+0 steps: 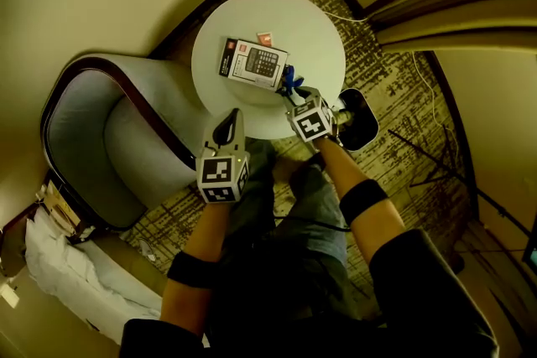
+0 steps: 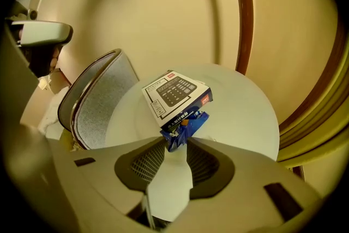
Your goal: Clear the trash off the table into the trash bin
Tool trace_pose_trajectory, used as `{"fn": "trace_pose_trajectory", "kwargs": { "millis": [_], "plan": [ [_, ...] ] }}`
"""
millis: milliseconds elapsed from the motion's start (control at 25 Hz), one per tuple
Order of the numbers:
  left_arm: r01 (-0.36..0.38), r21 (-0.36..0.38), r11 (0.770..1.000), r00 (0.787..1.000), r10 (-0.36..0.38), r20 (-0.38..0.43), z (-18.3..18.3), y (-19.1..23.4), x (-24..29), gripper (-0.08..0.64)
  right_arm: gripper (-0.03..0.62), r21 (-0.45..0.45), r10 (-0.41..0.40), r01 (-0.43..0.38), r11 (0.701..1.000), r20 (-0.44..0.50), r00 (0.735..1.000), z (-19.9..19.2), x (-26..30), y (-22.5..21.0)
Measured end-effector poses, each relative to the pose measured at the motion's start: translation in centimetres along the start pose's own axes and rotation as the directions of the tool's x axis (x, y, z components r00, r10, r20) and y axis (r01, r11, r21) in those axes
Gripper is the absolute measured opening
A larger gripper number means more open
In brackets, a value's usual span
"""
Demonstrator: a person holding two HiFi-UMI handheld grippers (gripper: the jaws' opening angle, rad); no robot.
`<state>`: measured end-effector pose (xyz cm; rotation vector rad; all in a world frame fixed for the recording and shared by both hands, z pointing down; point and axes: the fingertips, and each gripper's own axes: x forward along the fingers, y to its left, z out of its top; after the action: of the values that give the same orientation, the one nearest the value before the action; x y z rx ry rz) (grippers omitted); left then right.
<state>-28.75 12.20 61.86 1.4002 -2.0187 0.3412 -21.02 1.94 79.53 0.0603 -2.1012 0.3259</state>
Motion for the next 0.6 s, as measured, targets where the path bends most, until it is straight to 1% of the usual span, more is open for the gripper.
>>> {"fn": "trace_pose_trajectory", "kwargs": {
  "millis": [160, 240, 320, 440, 600],
  "plan": [
    [-0.003, -0.007, 1.0, 1.0, 0.003, -0.01, -0.1, 0.5, 0.2, 0.0, 0.115, -0.002, 0.001, -0.002, 1.0, -0.016, 1.0, -0.4, 0.6, 0.0],
    [-0.004, -0.009, 1.0, 1.0, 0.004, -0.015, -0.2, 0.8, 0.4, 0.0, 0.08, -0.008, -0.007, 0.007, 1.0, -0.018, 1.0, -0.3, 0.7, -0.1],
    [-0.003, -0.01, 1.0, 1.0, 0.003, -0.015, -0.2, 0.9, 0.7, 0.0, 0.062, -0.009, -0.01, 0.01, 1.0, -0.019, 1.0, -0.2, 0.7, -0.1],
    [0.001, -0.012, 1.0, 1.0, -0.001, -0.004, 0.2, 0.8, 1.0, 0.0, 0.045, 0.0, -0.007, 0.007, 1.0, -0.017, 1.0, -0.1, 0.3, -0.1],
    [0.002, -0.016, 1.0, 1.0, -0.002, -0.01, 0.3, 0.9, 1.1, 0.0, 0.031, -0.003, -0.002, 0.002, 1.0, -0.004, 1.0, 0.6, -0.3, 0.1]
  ]
}}
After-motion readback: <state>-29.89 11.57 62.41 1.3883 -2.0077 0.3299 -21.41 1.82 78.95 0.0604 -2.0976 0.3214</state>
